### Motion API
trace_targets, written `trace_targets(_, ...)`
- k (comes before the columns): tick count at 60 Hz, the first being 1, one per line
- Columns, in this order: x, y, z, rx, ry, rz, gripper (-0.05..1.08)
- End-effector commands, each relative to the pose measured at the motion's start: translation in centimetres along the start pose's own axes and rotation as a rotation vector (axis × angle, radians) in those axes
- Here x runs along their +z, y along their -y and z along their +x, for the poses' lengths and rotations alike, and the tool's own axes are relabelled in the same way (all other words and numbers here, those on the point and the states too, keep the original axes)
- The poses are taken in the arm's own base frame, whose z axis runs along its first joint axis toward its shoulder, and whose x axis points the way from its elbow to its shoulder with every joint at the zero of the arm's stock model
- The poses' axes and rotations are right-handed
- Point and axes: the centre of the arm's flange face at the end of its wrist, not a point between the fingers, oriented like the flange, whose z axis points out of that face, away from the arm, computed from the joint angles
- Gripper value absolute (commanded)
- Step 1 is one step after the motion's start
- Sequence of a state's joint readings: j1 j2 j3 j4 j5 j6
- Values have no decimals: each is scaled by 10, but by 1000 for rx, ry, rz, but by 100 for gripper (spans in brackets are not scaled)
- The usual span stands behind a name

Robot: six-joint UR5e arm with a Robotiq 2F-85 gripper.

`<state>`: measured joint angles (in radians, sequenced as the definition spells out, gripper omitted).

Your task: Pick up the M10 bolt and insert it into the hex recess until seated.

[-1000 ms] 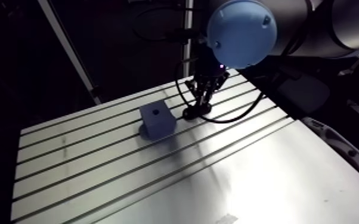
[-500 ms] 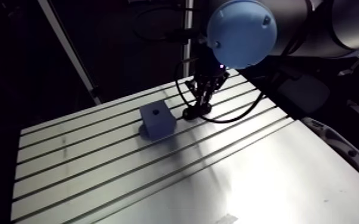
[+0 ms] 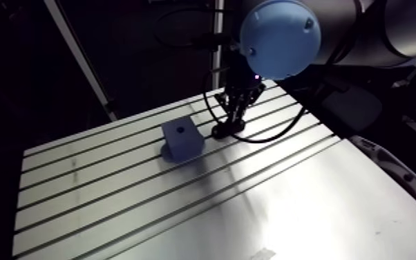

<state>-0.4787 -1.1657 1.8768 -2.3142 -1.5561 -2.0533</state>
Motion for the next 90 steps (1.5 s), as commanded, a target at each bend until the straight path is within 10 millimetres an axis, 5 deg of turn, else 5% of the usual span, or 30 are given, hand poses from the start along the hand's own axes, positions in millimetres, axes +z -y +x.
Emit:
trace_targets(1,0,0,0,0,1,0,67)
trace_targets(72,-9,-1,4,6,-19,-5,73)
trace_targets(90,-38,-2,8,3,-57,-18,75)
